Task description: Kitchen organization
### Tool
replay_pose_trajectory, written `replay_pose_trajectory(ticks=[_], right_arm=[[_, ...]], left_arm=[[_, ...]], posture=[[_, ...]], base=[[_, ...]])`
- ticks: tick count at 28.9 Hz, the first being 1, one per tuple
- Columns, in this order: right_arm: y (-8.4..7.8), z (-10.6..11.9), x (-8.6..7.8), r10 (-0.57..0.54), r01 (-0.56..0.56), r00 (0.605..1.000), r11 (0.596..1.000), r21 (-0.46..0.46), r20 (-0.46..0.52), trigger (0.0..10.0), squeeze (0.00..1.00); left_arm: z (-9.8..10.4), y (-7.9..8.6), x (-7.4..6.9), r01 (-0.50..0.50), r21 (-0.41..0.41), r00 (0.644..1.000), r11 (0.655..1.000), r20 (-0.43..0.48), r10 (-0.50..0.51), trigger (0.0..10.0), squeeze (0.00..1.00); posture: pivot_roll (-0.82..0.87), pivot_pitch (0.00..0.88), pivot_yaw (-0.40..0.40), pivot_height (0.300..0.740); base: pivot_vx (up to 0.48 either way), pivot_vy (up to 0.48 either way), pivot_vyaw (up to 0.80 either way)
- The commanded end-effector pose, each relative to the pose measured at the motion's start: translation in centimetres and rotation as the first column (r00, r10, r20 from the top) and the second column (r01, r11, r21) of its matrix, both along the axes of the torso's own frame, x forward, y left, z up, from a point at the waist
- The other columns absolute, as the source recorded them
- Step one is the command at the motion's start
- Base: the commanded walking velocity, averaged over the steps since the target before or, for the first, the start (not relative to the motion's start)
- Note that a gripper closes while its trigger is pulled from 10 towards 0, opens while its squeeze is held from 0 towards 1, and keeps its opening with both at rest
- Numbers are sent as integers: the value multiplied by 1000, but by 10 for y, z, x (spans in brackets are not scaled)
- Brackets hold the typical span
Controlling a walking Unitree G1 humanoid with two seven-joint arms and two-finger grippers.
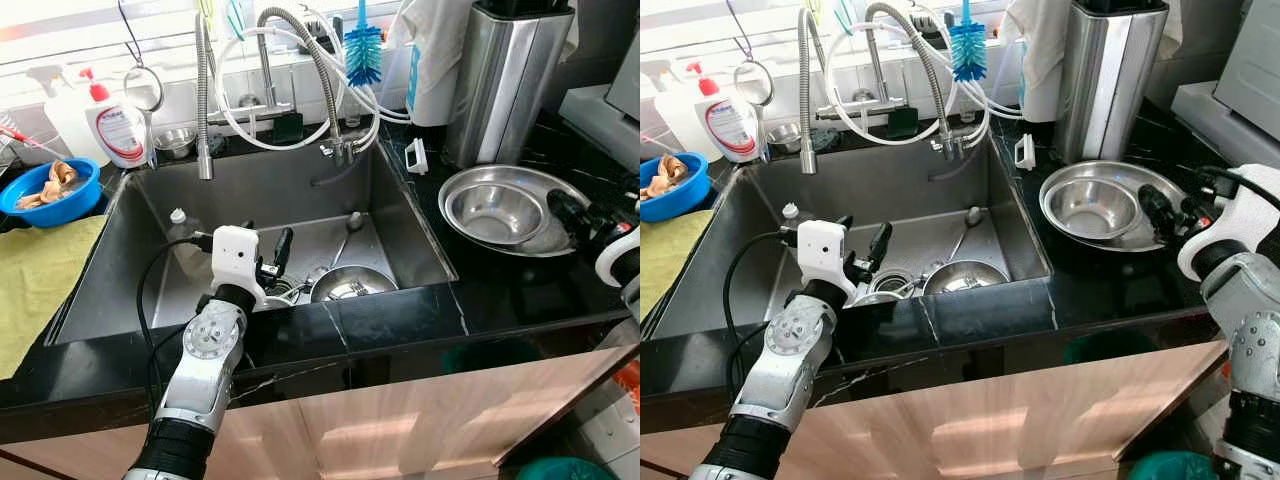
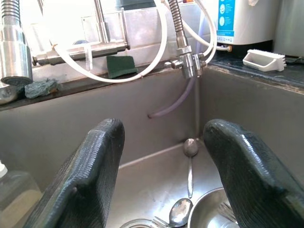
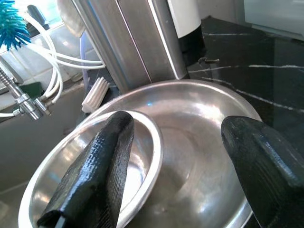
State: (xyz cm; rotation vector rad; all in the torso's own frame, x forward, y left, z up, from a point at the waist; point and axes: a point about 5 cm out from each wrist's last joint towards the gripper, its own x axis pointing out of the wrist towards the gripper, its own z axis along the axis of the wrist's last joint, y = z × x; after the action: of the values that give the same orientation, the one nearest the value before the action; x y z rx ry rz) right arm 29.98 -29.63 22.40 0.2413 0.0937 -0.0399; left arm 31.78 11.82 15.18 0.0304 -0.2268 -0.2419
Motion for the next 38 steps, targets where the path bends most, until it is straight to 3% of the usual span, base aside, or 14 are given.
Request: replay_pose_trajectory(ticks=[1, 9, 17, 26, 38], right_arm=[[-3, 8, 1, -1, 1, 1000, 1000, 11, 28, 10000, 0], [-15, -4, 11, -23, 27, 999, 996, 80, -49, 10000, 0], [-15, -2, 18, 2, 2, 999, 994, 107, -41, 10000, 0], [-8, 9, 28, 59, -59, 998, 995, 84, 3, 10000, 0], [9, -9, 39, 166, -163, 981, 986, 35, -100, 10000, 0]], left_arm=[[3, 4, 2, -21, 16, 1000, 1000, 14, 21, 10000, 0], [3, 5, 3, -26, 17, 1000, 1000, 12, 25, 10000, 0], [4, 6, 4, -32, 16, 999, 999, 16, 32, 10000, 0], [4, 7, 4, -37, 15, 999, 999, 19, 37, 10000, 0], [4, 8, 5, -43, 19, 999, 999, 18, 43, 10000, 0]], posture=[[-130, 0, 90, 740], [-130, 0, 88, 740], [-126, 0, 84, 740], [-125, 0, 84, 740], [-120, 0, 80, 740]], base=[[0, 0, 0], [0, 0, 0], [0, 0, 0], [0, 0, 0], [0, 0, 0]])
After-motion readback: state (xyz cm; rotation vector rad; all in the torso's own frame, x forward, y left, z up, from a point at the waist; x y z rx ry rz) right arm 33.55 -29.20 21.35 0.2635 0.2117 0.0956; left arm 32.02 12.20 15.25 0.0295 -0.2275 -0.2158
